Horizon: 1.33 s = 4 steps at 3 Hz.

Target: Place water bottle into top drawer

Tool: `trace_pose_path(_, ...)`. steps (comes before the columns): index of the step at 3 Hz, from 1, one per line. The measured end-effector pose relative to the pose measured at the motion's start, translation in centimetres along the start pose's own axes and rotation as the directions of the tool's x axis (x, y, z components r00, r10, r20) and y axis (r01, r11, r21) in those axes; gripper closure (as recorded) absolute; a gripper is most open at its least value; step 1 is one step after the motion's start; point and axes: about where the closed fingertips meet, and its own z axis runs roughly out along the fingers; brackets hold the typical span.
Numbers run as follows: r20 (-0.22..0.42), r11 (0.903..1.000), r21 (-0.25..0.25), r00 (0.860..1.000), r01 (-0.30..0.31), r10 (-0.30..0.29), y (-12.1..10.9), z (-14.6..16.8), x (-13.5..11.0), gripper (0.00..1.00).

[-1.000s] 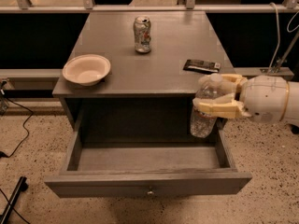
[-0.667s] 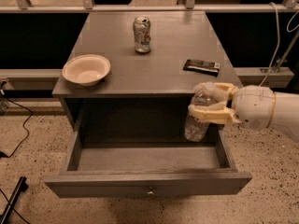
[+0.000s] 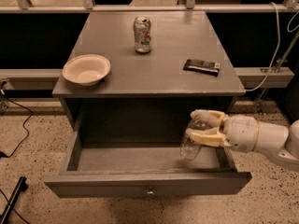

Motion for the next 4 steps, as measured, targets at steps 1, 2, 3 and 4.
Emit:
trace_pose_path(1,-0.016,0.9999,-0.014,1.000,-0.002,0.002,0.4,0.3,2.1,0.82)
trace_pose_path(2,-0.051,0.9996,-0.029,0.999,0.002,-0.003,1.0,0.4,4.7,0.58)
trace_pose_path(3,-0.052,0.9994,-0.034,0.999,0.003,-0.005,1.1,0.5,4.7,0.35)
trace_pose_path(4,-0.051,0.9993,-0.038,0.999,0.003,-0.005,1.2,0.7,4.7,0.12)
